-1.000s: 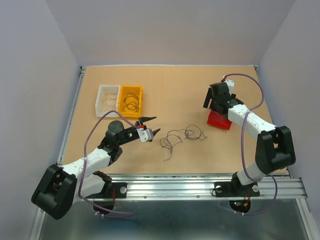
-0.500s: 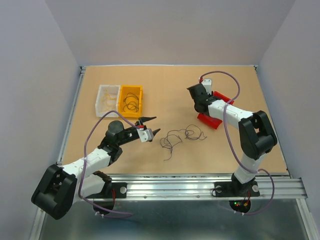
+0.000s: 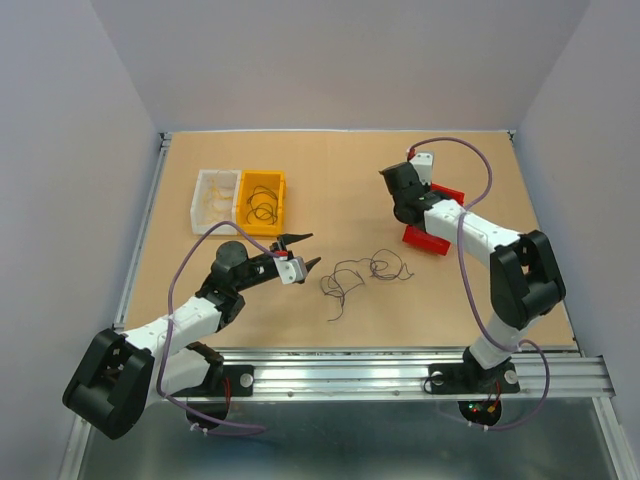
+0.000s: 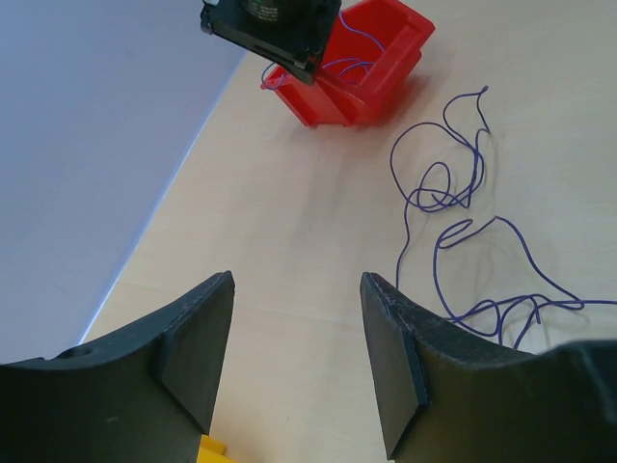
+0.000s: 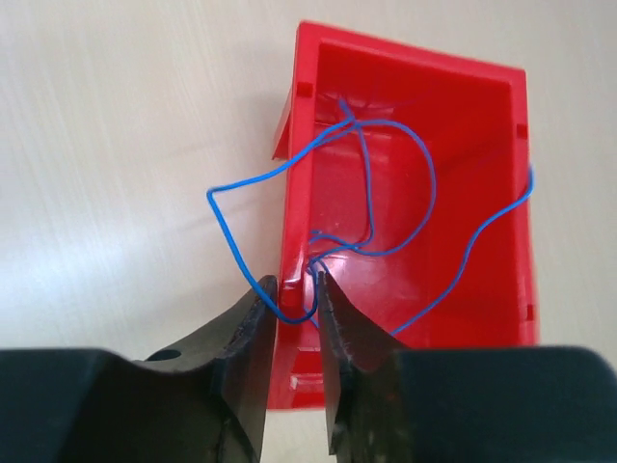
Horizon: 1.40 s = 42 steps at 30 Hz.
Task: Untangle the cables
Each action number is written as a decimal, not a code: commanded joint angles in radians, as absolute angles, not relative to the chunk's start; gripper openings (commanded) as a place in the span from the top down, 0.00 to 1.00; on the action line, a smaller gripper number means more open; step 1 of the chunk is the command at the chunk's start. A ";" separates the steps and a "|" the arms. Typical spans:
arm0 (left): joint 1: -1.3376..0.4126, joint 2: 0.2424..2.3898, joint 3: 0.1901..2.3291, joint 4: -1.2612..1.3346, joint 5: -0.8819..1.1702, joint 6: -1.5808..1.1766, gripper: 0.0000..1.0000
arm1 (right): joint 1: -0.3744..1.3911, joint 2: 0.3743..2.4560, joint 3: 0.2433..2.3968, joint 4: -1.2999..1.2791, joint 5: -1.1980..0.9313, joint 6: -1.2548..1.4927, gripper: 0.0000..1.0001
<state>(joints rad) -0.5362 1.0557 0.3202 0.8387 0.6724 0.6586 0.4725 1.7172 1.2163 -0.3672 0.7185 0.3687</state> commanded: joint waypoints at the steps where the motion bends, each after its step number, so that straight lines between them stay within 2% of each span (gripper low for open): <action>1: -0.535 1.040 0.319 0.867 0.686 0.673 0.34 | 0.472 1.641 1.243 -0.351 0.721 0.382 0.69; 7: -0.535 1.042 0.321 0.864 0.686 0.673 0.34 | 0.471 1.638 1.236 -0.351 0.707 0.380 0.69; 10: -0.535 1.042 0.322 0.861 0.689 0.673 0.34 | 0.471 1.647 1.239 -0.351 0.698 0.379 0.73; 11: -0.534 1.042 0.322 0.861 0.689 0.673 0.34 | 0.471 1.654 1.242 -0.350 0.699 0.377 0.76; 13: -0.535 1.045 0.321 0.859 0.689 0.675 0.34 | 0.471 1.658 1.243 -0.351 0.699 0.382 0.99; 22: -0.535 1.048 0.325 0.853 0.693 0.678 0.34 | 0.443 1.615 1.183 -0.350 0.710 0.443 0.99; 29: -0.535 1.043 0.324 0.853 0.696 0.678 0.34 | 0.299 1.551 1.045 -0.333 0.643 0.538 0.99; 33: -0.535 1.043 0.324 0.850 0.698 0.676 0.34 | 0.261 1.632 1.055 -0.305 0.560 0.537 0.99; 39: -0.535 1.040 0.322 0.850 0.698 0.680 0.34 | 0.261 1.802 1.114 -0.305 0.551 0.535 1.00; 42: -0.535 1.048 0.325 0.850 0.699 0.680 0.34 | 0.261 1.777 1.118 -0.299 0.535 0.541 0.99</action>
